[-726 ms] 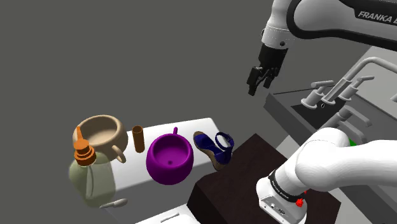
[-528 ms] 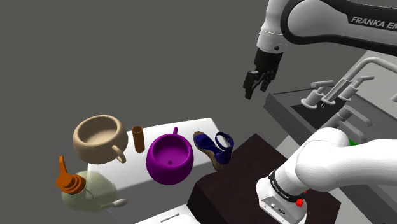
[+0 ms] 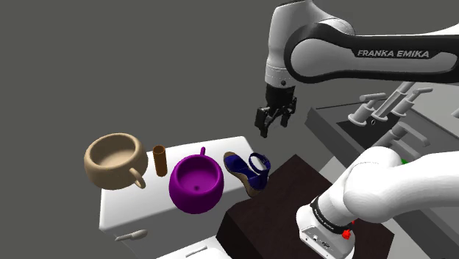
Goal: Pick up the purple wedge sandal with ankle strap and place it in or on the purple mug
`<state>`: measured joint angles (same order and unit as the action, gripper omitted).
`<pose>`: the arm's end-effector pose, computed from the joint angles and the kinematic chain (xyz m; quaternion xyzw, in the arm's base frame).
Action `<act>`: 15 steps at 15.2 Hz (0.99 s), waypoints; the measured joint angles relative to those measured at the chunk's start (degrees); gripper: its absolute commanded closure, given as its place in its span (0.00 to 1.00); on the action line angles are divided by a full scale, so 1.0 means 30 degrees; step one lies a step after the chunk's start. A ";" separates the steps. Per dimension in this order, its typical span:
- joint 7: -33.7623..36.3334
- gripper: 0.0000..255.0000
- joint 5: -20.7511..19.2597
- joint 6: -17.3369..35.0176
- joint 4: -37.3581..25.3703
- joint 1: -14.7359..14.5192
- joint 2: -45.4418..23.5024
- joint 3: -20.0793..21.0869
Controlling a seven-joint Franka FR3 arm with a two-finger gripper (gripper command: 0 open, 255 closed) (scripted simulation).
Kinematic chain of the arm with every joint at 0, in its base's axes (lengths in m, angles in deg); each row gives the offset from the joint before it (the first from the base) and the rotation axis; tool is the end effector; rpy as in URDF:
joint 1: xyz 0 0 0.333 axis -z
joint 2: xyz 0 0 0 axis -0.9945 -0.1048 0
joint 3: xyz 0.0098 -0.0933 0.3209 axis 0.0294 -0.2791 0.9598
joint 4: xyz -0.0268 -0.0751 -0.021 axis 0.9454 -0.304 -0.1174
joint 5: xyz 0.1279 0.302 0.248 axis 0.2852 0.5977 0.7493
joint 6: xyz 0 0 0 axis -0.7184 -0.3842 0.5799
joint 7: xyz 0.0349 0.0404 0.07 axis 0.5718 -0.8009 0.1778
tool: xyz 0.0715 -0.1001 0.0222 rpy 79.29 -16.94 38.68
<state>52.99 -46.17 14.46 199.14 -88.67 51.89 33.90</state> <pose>0.3259 0.0928 0.4639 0.9913 -0.0495 -0.1166 0.0353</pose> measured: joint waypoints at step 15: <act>0.4397 0.00 0.2049 0.4848 0.0749 -0.1315 -0.6492 0.3571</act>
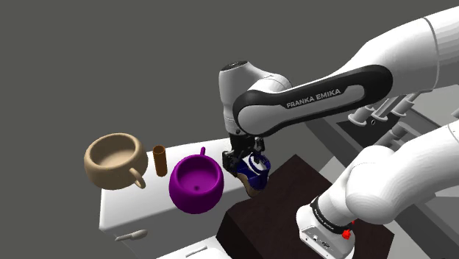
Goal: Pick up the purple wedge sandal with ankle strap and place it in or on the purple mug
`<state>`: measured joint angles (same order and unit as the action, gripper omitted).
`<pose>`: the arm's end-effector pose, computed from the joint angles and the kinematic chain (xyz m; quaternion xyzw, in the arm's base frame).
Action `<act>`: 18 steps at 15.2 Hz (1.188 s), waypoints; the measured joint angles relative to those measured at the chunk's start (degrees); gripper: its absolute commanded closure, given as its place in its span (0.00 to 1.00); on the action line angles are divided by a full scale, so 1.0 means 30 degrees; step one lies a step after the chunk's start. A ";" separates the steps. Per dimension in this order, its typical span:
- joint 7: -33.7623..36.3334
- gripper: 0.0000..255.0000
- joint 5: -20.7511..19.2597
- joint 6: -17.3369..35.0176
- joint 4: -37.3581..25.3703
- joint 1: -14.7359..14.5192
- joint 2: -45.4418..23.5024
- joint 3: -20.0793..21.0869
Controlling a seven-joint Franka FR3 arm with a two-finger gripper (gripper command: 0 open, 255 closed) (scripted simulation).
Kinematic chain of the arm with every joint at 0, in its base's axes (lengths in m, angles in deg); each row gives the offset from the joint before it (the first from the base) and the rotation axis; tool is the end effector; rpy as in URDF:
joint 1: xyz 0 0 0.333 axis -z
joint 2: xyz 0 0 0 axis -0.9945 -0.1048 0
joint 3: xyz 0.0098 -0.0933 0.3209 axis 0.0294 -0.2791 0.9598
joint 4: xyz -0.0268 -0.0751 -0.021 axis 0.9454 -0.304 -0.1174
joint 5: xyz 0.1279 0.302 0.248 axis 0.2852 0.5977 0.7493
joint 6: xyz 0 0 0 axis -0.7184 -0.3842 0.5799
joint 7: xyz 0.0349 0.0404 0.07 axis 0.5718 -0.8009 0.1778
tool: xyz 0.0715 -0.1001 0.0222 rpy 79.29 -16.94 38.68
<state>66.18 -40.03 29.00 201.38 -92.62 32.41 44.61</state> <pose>0.3362 0.1963 0.3306 0.9794 -0.0700 -0.1805 0.0572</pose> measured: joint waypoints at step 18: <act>0.0001 1.00 0.0105 0.0965 0.0741 -0.0067 -0.0228 0.0123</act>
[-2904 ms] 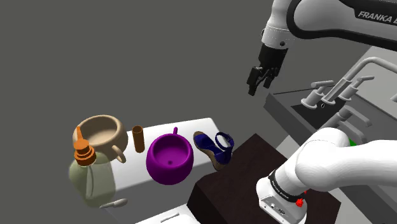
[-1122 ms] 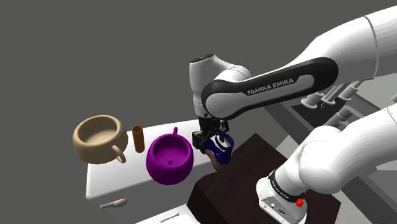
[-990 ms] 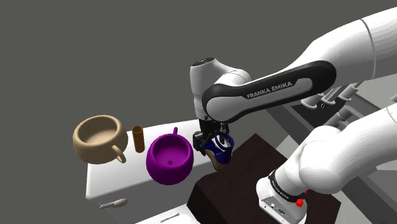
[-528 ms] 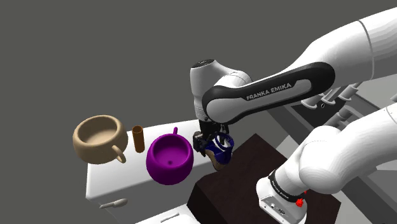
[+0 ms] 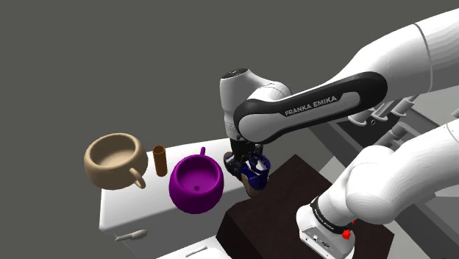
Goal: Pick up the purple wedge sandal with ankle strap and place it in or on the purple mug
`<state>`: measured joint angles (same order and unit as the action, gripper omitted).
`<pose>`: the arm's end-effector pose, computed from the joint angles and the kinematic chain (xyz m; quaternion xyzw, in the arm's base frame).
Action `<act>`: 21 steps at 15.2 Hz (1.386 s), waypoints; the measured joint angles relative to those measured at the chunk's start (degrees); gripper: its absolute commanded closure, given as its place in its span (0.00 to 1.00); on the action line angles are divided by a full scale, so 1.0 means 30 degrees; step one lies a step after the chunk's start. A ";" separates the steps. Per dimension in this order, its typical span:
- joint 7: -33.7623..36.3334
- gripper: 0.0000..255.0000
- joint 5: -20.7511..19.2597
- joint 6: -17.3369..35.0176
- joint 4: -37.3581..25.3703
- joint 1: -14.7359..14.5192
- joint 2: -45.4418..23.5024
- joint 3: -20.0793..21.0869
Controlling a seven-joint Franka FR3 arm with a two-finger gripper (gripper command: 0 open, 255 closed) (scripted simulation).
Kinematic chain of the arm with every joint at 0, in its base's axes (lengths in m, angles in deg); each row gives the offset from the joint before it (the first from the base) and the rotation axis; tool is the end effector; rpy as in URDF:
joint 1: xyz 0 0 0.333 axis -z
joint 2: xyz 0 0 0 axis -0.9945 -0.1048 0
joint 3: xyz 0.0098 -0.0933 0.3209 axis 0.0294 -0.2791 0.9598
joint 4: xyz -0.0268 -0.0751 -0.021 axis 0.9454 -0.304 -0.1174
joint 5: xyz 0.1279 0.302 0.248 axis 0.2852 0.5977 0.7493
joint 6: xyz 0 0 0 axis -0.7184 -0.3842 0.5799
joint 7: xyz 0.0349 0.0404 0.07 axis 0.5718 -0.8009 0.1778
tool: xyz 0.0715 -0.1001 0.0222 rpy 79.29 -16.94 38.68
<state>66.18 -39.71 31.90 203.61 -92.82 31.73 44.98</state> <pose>0.3295 0.1948 0.3127 0.9794 -0.0701 -0.1805 0.0572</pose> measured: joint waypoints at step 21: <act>0.6866 0.00 -0.4264 -0.2615 -0.1736 0.1190 0.0874 0.2119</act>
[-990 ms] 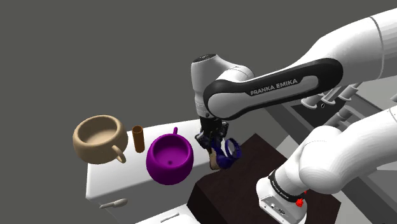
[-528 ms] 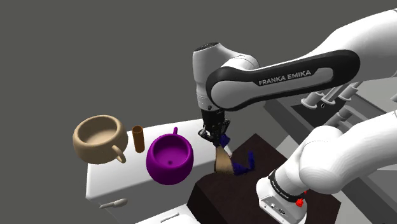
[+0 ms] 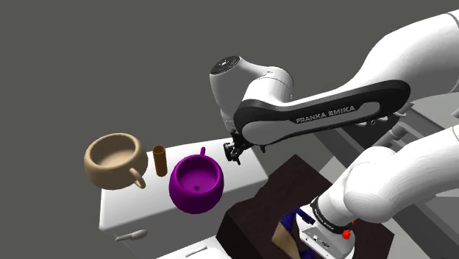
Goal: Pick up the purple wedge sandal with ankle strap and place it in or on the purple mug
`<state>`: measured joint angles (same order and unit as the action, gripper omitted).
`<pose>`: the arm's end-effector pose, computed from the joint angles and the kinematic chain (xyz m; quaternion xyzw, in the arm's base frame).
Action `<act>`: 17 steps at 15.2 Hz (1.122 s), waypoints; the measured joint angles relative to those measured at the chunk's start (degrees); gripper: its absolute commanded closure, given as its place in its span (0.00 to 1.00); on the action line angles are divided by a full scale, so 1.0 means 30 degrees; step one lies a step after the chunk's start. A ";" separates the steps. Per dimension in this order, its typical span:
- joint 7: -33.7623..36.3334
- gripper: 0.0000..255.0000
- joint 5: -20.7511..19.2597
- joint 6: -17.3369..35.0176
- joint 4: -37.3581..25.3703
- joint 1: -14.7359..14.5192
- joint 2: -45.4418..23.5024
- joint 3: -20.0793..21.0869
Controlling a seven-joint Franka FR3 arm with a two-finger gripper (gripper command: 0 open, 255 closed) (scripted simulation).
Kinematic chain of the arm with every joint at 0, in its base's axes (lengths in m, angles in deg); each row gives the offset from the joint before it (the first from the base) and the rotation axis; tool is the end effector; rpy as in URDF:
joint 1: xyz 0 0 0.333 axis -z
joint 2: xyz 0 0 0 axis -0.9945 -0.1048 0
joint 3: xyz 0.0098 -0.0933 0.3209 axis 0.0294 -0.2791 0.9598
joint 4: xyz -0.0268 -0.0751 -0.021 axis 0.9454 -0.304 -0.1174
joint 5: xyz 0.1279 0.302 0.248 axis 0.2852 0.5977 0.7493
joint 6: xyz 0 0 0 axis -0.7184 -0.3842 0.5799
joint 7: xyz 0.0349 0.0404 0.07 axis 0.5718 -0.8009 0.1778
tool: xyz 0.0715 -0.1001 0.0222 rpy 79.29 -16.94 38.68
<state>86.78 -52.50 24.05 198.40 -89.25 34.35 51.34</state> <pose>0.3369 0.2008 0.3562 0.9618 -0.1722 -0.0975 0.1891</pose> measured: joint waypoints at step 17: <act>0.0221 1.00 -0.0166 0.1195 0.1085 0.0066 -0.0119 0.0048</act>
<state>87.44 -53.00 27.64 201.65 -89.05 33.99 51.48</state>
